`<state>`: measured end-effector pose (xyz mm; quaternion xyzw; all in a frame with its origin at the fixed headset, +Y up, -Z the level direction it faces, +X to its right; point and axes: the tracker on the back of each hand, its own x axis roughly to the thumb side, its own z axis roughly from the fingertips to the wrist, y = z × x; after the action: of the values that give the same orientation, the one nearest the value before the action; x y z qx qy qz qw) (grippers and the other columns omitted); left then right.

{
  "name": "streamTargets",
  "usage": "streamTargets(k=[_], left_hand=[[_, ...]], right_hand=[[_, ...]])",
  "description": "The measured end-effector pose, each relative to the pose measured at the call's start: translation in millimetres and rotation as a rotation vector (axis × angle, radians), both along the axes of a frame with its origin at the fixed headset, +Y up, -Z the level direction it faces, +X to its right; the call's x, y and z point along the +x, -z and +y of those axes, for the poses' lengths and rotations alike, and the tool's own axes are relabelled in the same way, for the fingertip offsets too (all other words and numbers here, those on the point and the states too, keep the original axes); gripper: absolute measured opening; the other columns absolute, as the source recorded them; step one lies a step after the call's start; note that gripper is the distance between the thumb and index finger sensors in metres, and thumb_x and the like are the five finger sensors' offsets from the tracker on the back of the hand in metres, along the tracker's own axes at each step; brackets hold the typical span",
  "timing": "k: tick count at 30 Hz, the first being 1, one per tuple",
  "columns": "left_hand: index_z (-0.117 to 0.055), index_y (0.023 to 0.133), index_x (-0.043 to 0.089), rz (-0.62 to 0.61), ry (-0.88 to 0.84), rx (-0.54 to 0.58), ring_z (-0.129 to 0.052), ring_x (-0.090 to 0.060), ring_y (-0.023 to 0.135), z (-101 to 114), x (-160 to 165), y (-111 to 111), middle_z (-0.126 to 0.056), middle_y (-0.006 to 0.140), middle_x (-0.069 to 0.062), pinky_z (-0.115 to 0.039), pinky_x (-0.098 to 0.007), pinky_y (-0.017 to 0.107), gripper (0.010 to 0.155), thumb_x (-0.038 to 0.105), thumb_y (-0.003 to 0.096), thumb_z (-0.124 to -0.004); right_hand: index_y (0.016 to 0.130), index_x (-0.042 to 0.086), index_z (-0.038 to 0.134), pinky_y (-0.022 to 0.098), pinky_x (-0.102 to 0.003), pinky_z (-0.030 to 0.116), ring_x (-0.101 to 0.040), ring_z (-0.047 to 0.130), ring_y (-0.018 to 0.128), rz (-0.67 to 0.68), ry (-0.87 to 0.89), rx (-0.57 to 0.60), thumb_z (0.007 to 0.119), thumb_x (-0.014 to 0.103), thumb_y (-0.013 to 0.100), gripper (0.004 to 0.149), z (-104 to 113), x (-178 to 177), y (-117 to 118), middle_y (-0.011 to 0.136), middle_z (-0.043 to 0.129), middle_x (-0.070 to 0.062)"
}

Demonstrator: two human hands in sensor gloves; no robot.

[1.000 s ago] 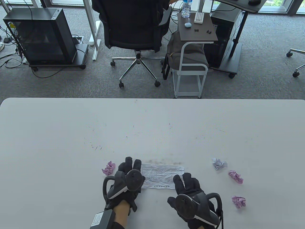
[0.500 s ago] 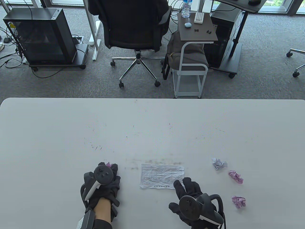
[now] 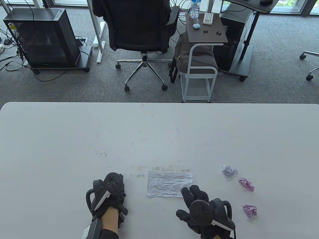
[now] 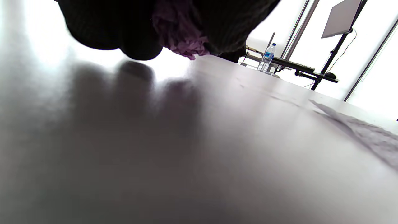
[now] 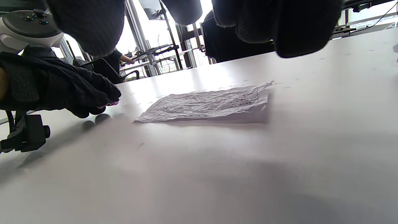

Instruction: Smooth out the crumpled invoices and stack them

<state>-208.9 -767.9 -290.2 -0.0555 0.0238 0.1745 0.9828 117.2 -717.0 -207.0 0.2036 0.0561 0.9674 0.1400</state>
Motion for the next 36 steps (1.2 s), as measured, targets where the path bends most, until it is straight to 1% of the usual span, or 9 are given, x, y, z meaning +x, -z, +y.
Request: streamTargets(k=[5,9,11,15,21,24,27,29,36], left_hand=[[-0.073,0.097,0.009,-0.076,-0.167,0.103,-0.087,-0.043,0.077,32.3,28.8,-15.2,-0.057,0.100,-0.025,-0.080,-0.051,0.051,0.044,0.017,0.0545,-0.078],[-0.069,0.100,0.013,-0.246,-0.253,0.174,-0.086,-0.042,0.078,69.1,65.5,-42.9,-0.053,0.103,-0.022,-0.079,-0.051,0.052,0.045,0.018,0.0558,-0.077],[-0.069,0.100,0.014,-0.303,-0.363,0.177,-0.087,-0.041,0.077,74.9,77.4,-57.5,-0.054,0.103,-0.021,-0.079,-0.051,0.052,0.045,0.017,0.0556,-0.077],[-0.068,0.101,0.016,-0.432,-0.560,0.100,-0.088,-0.040,0.076,71.4,94.1,-80.0,-0.054,0.105,-0.019,-0.079,-0.051,0.053,0.046,0.015,0.0557,-0.078],[-0.056,0.108,0.015,-0.615,-0.738,-0.036,-0.088,-0.040,0.076,63.2,108.6,-90.8,-0.058,0.105,-0.019,-0.079,-0.052,0.054,0.057,0.013,0.0552,-0.077],[-0.044,0.111,0.020,-0.650,-0.690,0.000,-0.089,-0.039,0.077,63.6,106.6,-90.0,-0.060,0.105,-0.018,-0.080,-0.052,0.055,0.067,0.012,0.0546,-0.079],[-0.040,0.112,0.017,-0.633,-0.681,0.009,-0.092,-0.038,0.075,61.7,103.5,-88.5,-0.066,0.100,-0.019,-0.082,-0.050,0.053,0.072,0.013,0.0533,-0.081],[-0.043,0.112,0.014,-0.630,-0.674,0.027,-0.095,-0.034,0.070,62.9,101.4,-87.1,-0.071,0.096,-0.019,-0.084,-0.048,0.051,0.070,0.015,0.0536,-0.082],[-0.054,0.109,0.003,-0.526,-0.747,-0.058,-0.100,-0.026,0.052,52.2,94.2,-79.6,-0.080,0.086,-0.024,-0.087,-0.047,0.042,0.056,0.021,0.0583,-0.070]], right_hand=[[0.107,0.012,0.038,0.054,-0.060,0.073,-0.053,0.061,0.088,0.021,0.043,0.006,0.075,0.054,0.053,0.078,3.9,0.8,-0.1,0.108,0.039,-0.033],[0.107,0.012,0.036,0.054,-0.060,0.073,-0.053,0.060,0.088,0.025,0.092,0.008,0.075,0.053,0.053,0.078,5.5,1.1,-0.5,0.108,0.038,-0.034],[0.107,0.011,0.034,0.054,-0.059,0.073,-0.052,0.061,0.088,0.039,0.108,0.008,0.075,0.052,0.053,0.079,5.3,0.2,-1.6,0.107,0.038,-0.034],[0.107,0.010,0.026,0.054,-0.058,0.074,-0.051,0.063,0.088,0.097,0.197,0.024,0.077,0.049,0.053,0.084,9.7,-2.0,-3.8,0.107,0.037,-0.036],[0.106,0.006,0.027,0.052,-0.055,0.079,-0.047,0.077,0.081,0.158,0.337,0.015,0.077,0.046,0.053,0.084,16.0,-6.7,-6.5,0.104,0.049,-0.037],[0.106,0.006,0.037,0.049,-0.050,0.083,-0.039,0.087,0.074,0.207,0.482,-0.029,0.079,0.039,0.053,0.075,14.7,-5.5,-6.0,0.100,0.064,-0.030],[0.100,0.006,0.058,0.039,-0.044,0.088,-0.031,0.096,0.059,0.184,0.582,-0.016,0.081,0.030,0.052,0.058,16.1,-4.8,-5.5,0.085,0.083,-0.026],[0.092,0.009,0.070,0.033,-0.040,0.090,-0.025,0.100,0.048,0.119,0.575,0.090,0.082,0.028,0.051,0.047,21.3,-1.3,-6.4,0.075,0.092,-0.019],[0.089,0.010,0.072,0.029,-0.038,0.090,-0.021,0.100,0.042,0.003,0.591,0.141,0.081,0.029,0.051,0.043,25.1,14.8,-4.2,0.068,0.095,-0.016]])
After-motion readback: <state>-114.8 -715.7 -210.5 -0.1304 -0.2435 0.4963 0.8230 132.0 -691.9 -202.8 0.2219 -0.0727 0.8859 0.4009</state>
